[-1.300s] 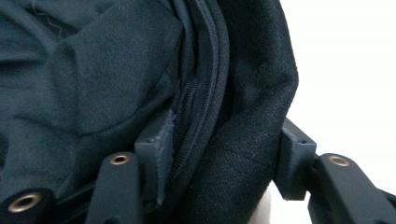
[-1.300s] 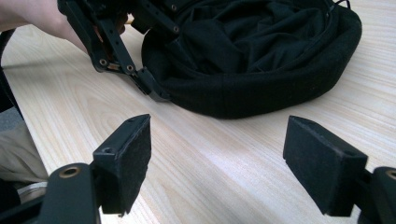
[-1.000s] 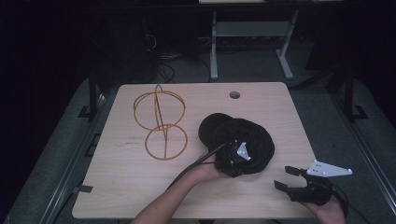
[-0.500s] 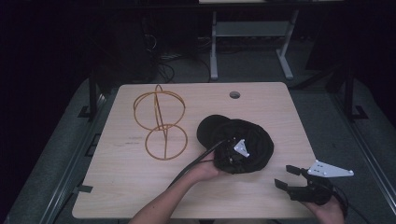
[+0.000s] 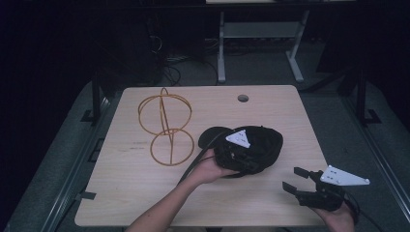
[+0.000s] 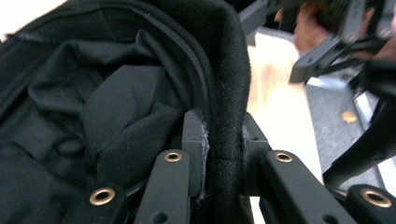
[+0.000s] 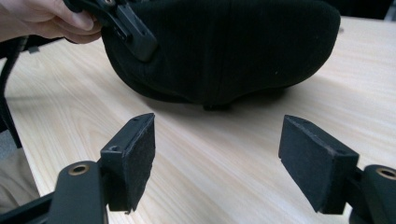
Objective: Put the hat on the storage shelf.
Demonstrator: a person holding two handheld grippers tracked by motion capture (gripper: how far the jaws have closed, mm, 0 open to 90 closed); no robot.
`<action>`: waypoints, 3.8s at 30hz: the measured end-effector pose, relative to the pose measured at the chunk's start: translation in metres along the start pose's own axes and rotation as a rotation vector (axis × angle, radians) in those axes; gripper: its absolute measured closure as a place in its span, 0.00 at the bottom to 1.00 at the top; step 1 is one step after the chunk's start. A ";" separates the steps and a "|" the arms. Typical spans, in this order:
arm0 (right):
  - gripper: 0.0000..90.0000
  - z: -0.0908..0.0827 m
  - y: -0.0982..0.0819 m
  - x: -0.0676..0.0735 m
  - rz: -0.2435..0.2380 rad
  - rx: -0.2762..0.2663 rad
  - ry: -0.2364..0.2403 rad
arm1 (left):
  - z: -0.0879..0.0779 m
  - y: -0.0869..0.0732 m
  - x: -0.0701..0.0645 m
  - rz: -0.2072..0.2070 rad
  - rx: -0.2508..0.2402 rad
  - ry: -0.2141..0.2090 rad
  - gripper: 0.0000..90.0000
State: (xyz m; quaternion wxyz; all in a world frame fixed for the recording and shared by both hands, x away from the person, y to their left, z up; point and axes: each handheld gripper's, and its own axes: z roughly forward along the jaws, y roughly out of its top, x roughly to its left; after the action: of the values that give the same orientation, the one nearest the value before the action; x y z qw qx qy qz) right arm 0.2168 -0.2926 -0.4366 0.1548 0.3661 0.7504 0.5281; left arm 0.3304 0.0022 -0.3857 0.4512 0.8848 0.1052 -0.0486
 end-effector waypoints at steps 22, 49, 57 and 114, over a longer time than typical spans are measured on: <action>0.16 0.021 0.029 0.020 0.042 -0.071 0.064 | -0.054 0.015 -0.011 -0.061 -0.225 -0.139 0.85; 0.93 0.032 0.059 0.026 -0.006 -0.224 0.076 | -0.064 0.032 -0.022 -0.039 -0.282 -0.222 0.85; 0.97 0.024 0.068 0.035 -0.071 -0.213 0.010 | -0.071 0.027 -0.016 -0.044 -0.302 -0.212 0.82; 0.98 -0.003 0.169 0.019 -0.131 -0.178 -0.018 | -0.120 -0.076 -0.031 0.036 -0.077 0.207 0.37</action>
State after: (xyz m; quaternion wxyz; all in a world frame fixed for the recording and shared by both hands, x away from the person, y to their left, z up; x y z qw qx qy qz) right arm 0.2671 -0.2513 -0.2793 0.2275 0.3058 0.7215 0.5780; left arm 0.2814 0.1376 -0.3692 0.4726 0.8688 0.1369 0.0551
